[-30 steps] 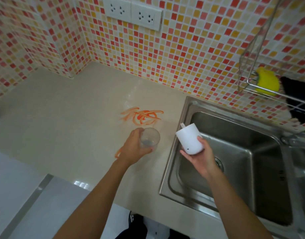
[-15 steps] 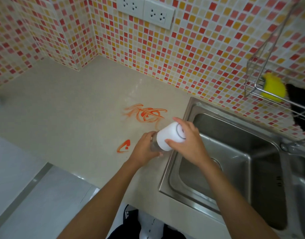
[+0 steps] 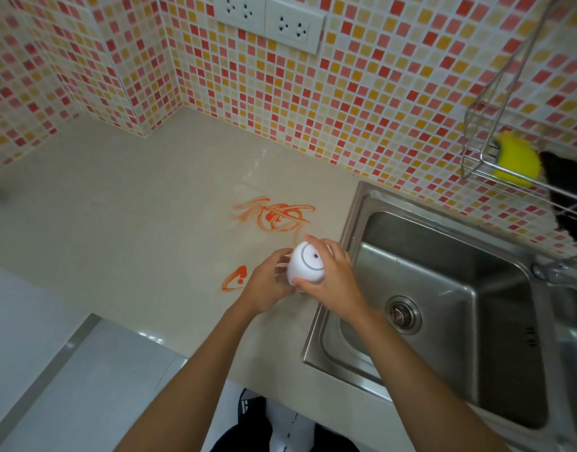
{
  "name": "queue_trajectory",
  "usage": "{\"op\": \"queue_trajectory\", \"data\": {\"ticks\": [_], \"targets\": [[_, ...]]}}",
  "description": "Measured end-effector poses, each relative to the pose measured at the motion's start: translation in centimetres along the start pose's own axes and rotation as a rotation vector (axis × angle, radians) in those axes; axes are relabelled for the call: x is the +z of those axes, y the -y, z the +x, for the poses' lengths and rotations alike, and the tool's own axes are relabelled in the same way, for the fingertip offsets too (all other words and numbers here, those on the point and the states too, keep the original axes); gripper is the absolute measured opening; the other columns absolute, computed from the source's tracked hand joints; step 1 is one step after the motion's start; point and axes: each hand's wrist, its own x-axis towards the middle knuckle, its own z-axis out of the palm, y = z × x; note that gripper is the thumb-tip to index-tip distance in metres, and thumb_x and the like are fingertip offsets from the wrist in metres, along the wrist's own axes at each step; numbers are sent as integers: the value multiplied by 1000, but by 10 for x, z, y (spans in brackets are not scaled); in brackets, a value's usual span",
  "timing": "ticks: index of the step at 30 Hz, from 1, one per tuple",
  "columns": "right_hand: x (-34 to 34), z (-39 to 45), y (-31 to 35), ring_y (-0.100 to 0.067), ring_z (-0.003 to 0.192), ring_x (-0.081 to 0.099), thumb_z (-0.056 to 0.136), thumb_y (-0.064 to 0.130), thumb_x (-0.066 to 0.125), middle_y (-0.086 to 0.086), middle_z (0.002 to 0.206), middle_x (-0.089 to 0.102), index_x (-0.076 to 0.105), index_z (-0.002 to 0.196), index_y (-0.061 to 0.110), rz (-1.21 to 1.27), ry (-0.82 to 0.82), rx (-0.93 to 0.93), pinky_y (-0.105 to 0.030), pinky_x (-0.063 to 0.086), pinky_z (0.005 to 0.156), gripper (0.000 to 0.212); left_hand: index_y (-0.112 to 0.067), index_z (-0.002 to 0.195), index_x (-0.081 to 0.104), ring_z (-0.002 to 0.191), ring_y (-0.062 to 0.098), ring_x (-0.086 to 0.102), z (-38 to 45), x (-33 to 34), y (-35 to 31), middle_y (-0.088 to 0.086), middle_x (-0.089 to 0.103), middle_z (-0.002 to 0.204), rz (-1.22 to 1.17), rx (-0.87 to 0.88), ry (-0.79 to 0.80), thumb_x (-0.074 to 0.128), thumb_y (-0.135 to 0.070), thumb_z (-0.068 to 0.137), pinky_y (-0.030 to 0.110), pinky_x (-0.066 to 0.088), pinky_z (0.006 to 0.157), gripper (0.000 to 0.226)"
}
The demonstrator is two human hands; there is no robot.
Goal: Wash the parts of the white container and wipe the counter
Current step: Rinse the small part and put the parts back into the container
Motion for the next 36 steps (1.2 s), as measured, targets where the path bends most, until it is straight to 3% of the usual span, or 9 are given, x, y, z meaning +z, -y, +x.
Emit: {"op": "queue_trajectory", "data": {"ticks": [5,9,14,18,21,23,30,33,36], "targets": [[4,1,-1,-18,124,37,68,41,80,8,138,37,26,142,46,2,48,27,-37,42,101,91,-14,131,51,115,18,57,1,2,4,1,60,126,68,43,-23,81,-9,74,14,45,88,65],[1,0,-16,-8,133,33,61,24,86,7,145,36,2,152,38,327,149,152,-30,31,109,125,-17,133,49,116,16,55,4,4,5,-1,58,130,111,53,-21,86,-17,69,25,48,95,75],[20,-17,-40,-8,113,59,70,2,80,7,127,58,35,138,36,476,143,294,-30,52,95,89,-22,138,45,119,14,54,6,9,5,-5,57,132,158,86,6,86,-13,69,25,45,100,80],[23,-9,-38,-2,104,55,72,9,82,12,119,57,40,141,24,376,99,281,-11,44,88,83,-18,139,45,119,13,55,11,-1,6,-3,58,132,145,64,24,84,-8,70,21,46,99,80],[27,-3,-41,-13,118,53,71,16,84,5,131,57,39,140,26,318,102,266,-31,45,100,83,-19,138,47,117,13,56,16,-5,7,-6,60,128,168,61,49,85,-8,68,3,43,88,81],[31,-4,-45,-15,122,52,72,17,83,2,134,56,39,140,26,289,96,263,-36,44,104,82,-19,139,46,118,13,56,16,-5,7,-6,60,129,174,60,48,85,-9,69,1,41,87,81],[33,-8,-54,-23,121,55,85,10,67,-3,131,60,41,143,22,178,31,164,-37,45,102,65,-19,148,35,130,23,49,7,-4,-5,1,51,143,280,61,48,66,4,80,25,41,103,77],[24,-17,-57,-23,136,39,95,15,56,-5,146,47,33,149,18,100,-57,178,-35,32,112,59,-16,150,31,139,27,37,-2,-9,-15,6,40,151,382,69,-156,53,8,82,28,28,113,75],[5,-25,-70,-22,146,19,102,26,44,-6,156,30,27,150,11,-128,-129,109,-31,10,117,54,-11,150,30,146,28,23,-6,-5,-24,8,29,157,483,237,-359,49,-15,95,44,22,119,58]]}}
